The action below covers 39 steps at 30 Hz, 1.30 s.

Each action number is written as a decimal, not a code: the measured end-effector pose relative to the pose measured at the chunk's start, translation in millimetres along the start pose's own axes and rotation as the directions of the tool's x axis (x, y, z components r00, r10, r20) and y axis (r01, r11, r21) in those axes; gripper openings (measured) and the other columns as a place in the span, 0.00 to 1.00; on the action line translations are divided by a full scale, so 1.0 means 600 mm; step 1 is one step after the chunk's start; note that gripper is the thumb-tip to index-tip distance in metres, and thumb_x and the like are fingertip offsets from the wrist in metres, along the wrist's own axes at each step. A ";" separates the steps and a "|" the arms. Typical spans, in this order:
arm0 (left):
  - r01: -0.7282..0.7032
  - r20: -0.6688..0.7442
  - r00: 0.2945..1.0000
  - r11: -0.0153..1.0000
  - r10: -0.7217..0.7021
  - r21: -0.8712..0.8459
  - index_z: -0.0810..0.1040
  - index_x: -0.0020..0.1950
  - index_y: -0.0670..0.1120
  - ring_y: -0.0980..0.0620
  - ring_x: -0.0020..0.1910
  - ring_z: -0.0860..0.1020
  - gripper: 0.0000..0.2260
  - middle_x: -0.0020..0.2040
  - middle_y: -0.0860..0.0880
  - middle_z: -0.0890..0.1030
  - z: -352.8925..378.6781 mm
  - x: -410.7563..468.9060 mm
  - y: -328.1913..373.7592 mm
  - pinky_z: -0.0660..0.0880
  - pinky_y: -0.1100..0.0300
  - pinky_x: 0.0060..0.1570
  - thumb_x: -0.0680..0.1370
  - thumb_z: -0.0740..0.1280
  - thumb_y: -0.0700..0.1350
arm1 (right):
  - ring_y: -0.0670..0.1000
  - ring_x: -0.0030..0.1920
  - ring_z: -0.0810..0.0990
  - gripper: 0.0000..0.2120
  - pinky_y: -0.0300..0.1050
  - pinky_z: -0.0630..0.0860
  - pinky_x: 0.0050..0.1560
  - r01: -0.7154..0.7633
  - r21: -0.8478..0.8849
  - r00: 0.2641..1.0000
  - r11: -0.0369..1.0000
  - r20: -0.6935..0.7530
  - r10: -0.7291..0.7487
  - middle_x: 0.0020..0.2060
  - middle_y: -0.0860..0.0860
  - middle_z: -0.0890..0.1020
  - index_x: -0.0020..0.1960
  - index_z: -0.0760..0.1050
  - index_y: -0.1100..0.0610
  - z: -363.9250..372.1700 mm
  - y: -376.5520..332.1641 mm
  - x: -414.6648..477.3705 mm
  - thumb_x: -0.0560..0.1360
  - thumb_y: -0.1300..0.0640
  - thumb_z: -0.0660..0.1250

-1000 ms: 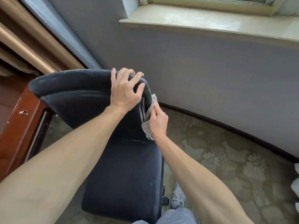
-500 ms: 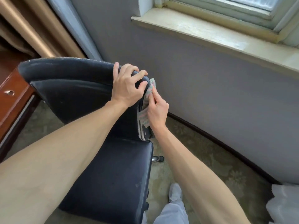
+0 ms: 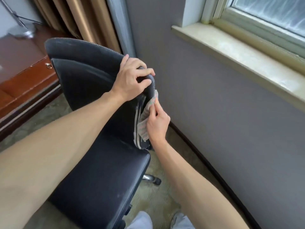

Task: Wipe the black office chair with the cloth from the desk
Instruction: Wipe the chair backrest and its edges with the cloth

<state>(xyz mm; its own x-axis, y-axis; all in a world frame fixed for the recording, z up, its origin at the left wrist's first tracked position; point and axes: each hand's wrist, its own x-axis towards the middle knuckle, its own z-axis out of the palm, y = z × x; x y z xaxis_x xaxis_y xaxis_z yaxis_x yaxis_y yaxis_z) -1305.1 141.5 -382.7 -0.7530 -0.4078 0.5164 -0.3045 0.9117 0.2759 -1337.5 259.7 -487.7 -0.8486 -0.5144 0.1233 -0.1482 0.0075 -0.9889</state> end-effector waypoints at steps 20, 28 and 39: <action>-0.003 -0.463 0.886 0.999 -0.015 -0.039 0.72 0.71 0.54 0.50 0.76 0.57 0.20 0.76 0.48 0.64 0.131 -0.015 -0.137 0.51 0.44 0.74 0.79 0.60 0.50 | 0.31 0.41 0.78 0.16 0.29 0.73 0.51 0.338 0.229 0.927 0.913 0.088 -0.365 0.43 0.25 0.79 0.66 0.75 0.49 0.104 0.313 0.085 0.80 0.59 0.63; 0.060 -0.642 0.766 0.998 -0.040 0.010 0.79 0.61 0.47 0.52 0.60 0.70 0.14 0.60 0.49 0.73 0.147 -0.061 -0.230 0.68 0.54 0.62 0.77 0.63 0.49 | 0.32 0.46 0.80 0.14 0.26 0.74 0.46 0.279 0.377 0.937 0.883 0.095 -0.337 0.45 0.32 0.83 0.63 0.78 0.54 0.164 0.295 0.138 0.79 0.59 0.64; 0.161 -0.705 0.709 0.964 0.035 0.210 0.78 0.47 0.51 0.54 0.52 0.72 0.08 0.49 0.55 0.77 0.159 -0.048 -0.239 0.64 0.57 0.40 0.75 0.60 0.50 | 0.41 0.54 0.82 0.12 0.34 0.76 0.53 0.223 0.461 0.942 0.859 0.125 -0.312 0.52 0.41 0.84 0.60 0.81 0.52 0.171 0.298 0.152 0.78 0.57 0.66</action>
<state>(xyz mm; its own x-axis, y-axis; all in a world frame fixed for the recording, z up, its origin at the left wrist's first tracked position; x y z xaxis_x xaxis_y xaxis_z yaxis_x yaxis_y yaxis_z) -1295.2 27.5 -514.5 -0.1331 -0.2926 0.9469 -0.5373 0.8241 0.1792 -1389.4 126.2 -661.9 -0.6897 -0.5938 0.4143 -0.0826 -0.5039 -0.8598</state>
